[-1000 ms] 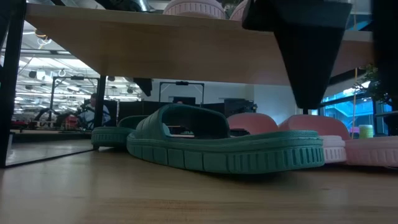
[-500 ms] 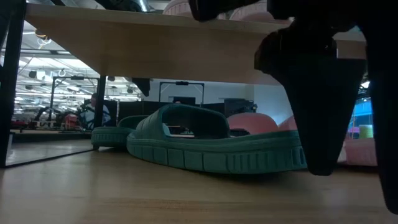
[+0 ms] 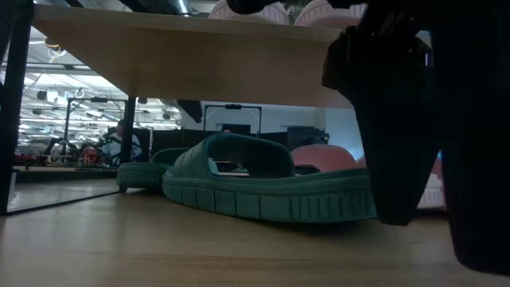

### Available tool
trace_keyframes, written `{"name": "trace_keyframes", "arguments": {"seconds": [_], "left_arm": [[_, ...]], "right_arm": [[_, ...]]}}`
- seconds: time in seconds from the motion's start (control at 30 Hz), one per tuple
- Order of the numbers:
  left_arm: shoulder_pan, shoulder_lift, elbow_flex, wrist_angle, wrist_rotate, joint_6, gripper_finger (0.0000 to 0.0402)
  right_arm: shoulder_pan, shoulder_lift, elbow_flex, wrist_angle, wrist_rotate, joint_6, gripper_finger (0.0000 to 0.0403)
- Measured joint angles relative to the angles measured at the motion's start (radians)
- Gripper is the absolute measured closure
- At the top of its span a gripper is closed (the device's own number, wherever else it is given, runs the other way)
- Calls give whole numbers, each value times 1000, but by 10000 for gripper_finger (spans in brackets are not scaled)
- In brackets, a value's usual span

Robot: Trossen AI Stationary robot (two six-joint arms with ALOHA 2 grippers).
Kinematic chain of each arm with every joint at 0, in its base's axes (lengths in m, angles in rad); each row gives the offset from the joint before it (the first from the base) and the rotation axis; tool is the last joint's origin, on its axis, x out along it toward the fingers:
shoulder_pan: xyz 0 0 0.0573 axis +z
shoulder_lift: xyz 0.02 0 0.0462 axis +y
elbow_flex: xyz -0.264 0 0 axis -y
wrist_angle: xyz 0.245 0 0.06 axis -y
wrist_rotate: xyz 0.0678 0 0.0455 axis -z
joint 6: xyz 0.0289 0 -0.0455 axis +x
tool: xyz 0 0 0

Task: Pick and place slides into the shelf
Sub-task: Put the green slipper under the shelf

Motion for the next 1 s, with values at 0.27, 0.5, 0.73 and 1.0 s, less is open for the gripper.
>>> {"name": "trace_keyframes", "arguments": {"seconds": [0.27, 0.5, 0.73, 1.0], "left_arm": [[1, 112, 0, 31, -74, 24, 177], [0, 198, 0, 54, -129, -4, 177], [-2, 214, 0, 73, -245, -32, 177], [-17, 213, -30, 79, -225, -70, 177]], "right_arm": [[0, 0, 0, 1, 0, 4, 153], [0, 0, 0, -1, 0, 30, 153], [0, 0, 0, -24, -1, 30, 153], [0, 0, 0, -32, -1, 59, 153]]}}
